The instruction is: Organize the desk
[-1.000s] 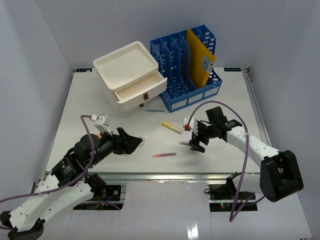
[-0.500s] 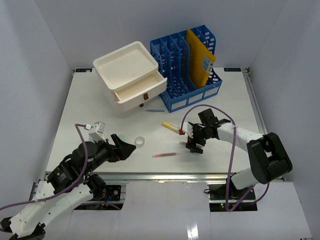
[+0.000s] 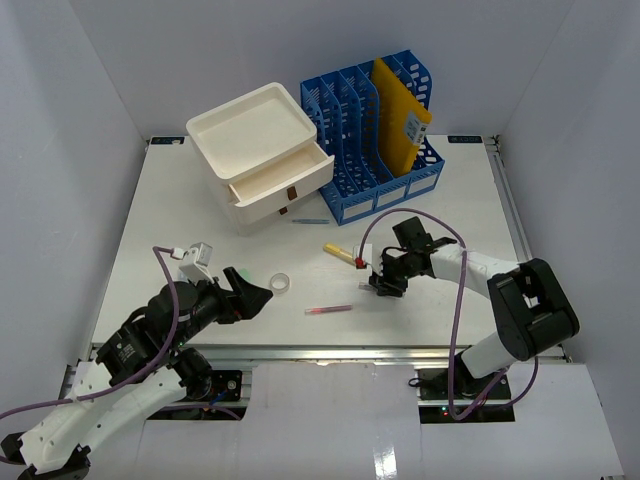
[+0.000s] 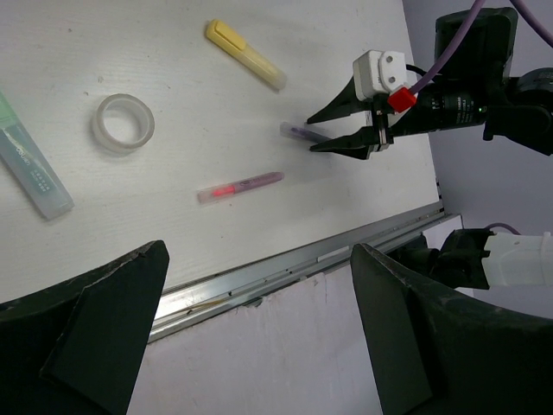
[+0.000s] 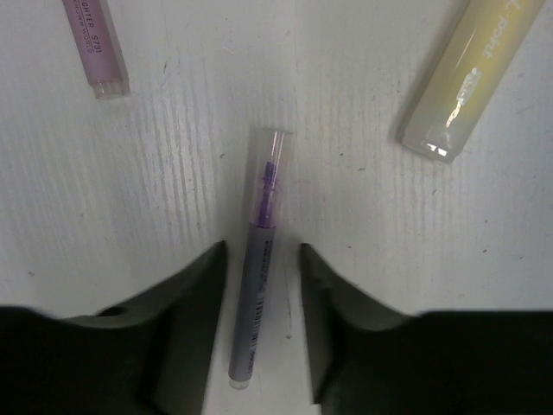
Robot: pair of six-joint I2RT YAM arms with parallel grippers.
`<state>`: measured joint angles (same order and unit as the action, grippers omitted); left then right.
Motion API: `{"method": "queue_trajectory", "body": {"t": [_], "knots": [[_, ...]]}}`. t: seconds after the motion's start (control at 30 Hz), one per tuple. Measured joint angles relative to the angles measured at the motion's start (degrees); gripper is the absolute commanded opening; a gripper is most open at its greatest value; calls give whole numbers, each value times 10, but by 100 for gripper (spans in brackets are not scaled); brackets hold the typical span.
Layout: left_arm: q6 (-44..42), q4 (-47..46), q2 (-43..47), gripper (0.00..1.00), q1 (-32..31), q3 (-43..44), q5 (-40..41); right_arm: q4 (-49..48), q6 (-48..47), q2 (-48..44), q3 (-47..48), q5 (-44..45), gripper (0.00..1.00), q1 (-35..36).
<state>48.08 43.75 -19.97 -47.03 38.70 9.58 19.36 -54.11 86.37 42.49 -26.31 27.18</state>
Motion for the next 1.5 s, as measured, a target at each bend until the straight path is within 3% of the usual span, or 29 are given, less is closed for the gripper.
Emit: {"method": "queue_trajectory", "body": {"t": [0.13,0.3,0.47,0.6,0.73,0.97,1.17,1.37,1.5], "knots": [[-1,-1,0,98,0,-3,0,-3,-3,3,3,4,10,0],[-3,-3,-1,98,0,-8,-5,14,-21,-7,3,10,8,3],[-9,-12,4,98,0,-12,-15,132,-70,-63,33,27,8,6],[-16,-20,-6,98,0,-17,-27,205,-107,-112,152,40,8,30],[-19,-24,-42,98,0,-17,-41,216,-123,-105,306,66,8,86],[-21,-24,-59,98,0,-17,-54,174,-143,35,536,154,8,195],[-21,-25,-49,98,0,-17,-57,167,-190,198,696,213,8,218],[-22,-31,-46,98,0,-20,-57,166,-240,260,741,250,8,217],[-25,-35,-47,98,0,-23,-59,163,-262,279,748,271,20,217]]}}
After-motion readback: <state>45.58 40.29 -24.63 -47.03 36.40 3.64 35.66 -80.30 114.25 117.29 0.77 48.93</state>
